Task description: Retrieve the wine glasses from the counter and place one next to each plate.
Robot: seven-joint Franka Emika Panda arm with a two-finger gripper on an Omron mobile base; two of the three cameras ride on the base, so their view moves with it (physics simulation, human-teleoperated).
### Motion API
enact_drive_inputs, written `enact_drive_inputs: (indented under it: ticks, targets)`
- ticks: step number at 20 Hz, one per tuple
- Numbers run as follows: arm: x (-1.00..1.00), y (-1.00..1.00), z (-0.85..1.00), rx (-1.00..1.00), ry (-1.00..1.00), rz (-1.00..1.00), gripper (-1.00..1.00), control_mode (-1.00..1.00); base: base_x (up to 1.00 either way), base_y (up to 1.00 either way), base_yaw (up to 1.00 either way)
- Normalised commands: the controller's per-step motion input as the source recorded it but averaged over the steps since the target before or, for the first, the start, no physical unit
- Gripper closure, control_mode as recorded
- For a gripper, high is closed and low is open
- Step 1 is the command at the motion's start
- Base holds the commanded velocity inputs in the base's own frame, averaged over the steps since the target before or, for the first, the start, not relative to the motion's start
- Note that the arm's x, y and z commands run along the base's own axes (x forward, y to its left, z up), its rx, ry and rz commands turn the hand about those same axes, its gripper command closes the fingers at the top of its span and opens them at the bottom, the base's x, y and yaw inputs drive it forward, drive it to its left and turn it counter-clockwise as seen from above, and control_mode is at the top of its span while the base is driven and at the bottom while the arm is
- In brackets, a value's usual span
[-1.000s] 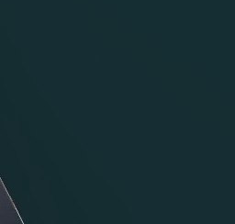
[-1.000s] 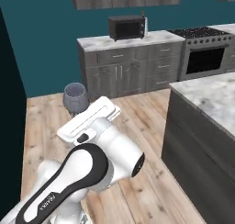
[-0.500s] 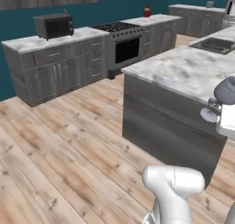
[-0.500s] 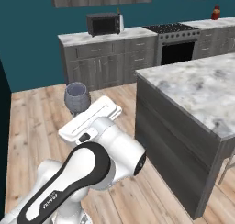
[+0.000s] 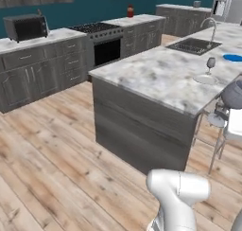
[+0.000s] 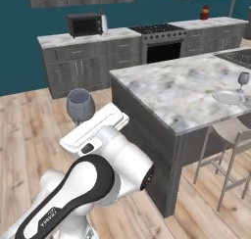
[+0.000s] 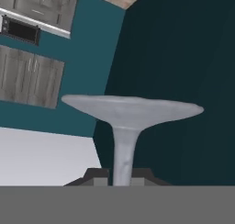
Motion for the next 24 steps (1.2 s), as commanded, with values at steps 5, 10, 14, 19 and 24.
enact_drive_inputs:
  ticks: [5, 10, 14, 19, 24]
  targets:
    - [0.00, 0.00, 0.00, 0.00, 0.00, 0.00, 1.00, 1.00, 0.49, -1.00, 0.00]
    - [0.00, 0.00, 0.00, 0.00, 0.00, 0.00, 1.00, 1.00, 0.52, -1.00, 0.00]
    - [0.00, 0.00, 0.00, 0.00, 0.00, 0.00, 1.00, 1.00, 0.38, -1.00, 0.00]
    - [0.00, 0.00, 0.00, 0.00, 0.00, 0.00, 1.00, 1.00, 0.35, -1.00, 0.00]
    - [0.00, 0.00, 0.00, 0.00, 0.00, 0.00, 1.00, 1.00, 0.31, -1.00, 0.00]
